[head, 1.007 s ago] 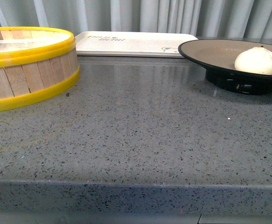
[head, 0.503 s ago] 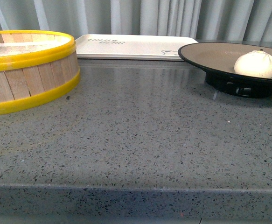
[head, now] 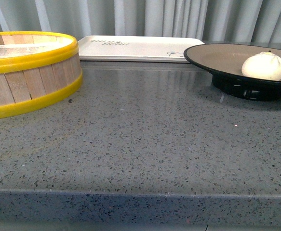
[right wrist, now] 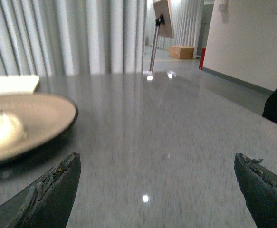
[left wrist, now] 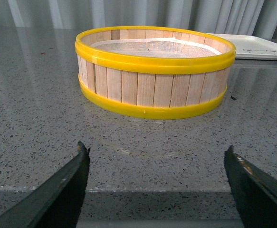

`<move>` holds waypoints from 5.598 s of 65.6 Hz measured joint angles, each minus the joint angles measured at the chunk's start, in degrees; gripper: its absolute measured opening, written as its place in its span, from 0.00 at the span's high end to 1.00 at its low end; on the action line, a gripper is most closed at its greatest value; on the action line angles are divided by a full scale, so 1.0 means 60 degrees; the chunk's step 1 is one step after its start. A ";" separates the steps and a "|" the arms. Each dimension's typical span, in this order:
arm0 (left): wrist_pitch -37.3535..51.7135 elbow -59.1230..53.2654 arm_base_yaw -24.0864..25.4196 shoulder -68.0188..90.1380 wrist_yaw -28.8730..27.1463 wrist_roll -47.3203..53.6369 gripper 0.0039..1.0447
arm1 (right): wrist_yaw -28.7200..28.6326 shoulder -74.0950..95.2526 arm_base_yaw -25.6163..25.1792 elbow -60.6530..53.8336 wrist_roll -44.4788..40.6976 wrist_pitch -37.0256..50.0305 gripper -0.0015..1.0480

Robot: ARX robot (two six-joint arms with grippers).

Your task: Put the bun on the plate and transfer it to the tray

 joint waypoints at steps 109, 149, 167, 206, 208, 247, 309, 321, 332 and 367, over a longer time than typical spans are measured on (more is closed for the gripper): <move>0.0000 0.0000 0.0000 0.0000 -0.0007 0.0000 0.06 | -0.4991 1.0998 0.0175 0.6422 1.3223 0.0845 0.80; 0.0000 0.0000 0.0000 -0.0004 -0.0007 0.0000 0.06 | -0.4976 1.0961 0.0430 0.7158 1.2054 0.0288 0.97; 0.0000 0.0000 0.0000 -0.0004 -0.0011 0.0000 0.06 | -0.5147 1.2411 0.0984 1.0834 1.1664 -0.0692 0.97; 0.0000 0.0000 0.0000 -0.0004 -0.0007 0.0000 0.06 | -0.4776 1.6407 0.1920 1.6196 1.2615 -0.2769 0.97; 0.0000 0.0000 0.0000 -0.0004 -0.0007 0.0000 0.06 | -0.4787 1.6571 0.1960 1.6382 1.2648 -0.2863 0.97; 0.0000 0.0000 0.0000 0.0000 -0.0007 0.0000 0.06 | -0.4768 2.0298 0.2076 2.2130 1.1952 -0.6630 0.97; 0.0000 0.0000 0.0000 0.0000 -0.0007 0.0000 0.06 | -0.4699 1.8451 0.1880 2.0709 1.1683 -0.6743 0.13; 0.0000 0.0000 0.0000 -0.0004 -0.0007 0.0000 0.06 | -0.4652 1.7201 0.1698 1.8968 1.2007 -0.5315 0.08; 0.0000 0.0000 0.0000 -0.0004 -0.0007 0.0000 0.06 | -0.3552 1.4641 0.1439 1.5300 1.2163 -0.2925 0.08; 0.0000 0.0000 0.0000 -0.0004 -0.0007 0.0000 0.06 | -0.0597 0.4535 -0.1126 0.1392 0.5191 0.0186 0.08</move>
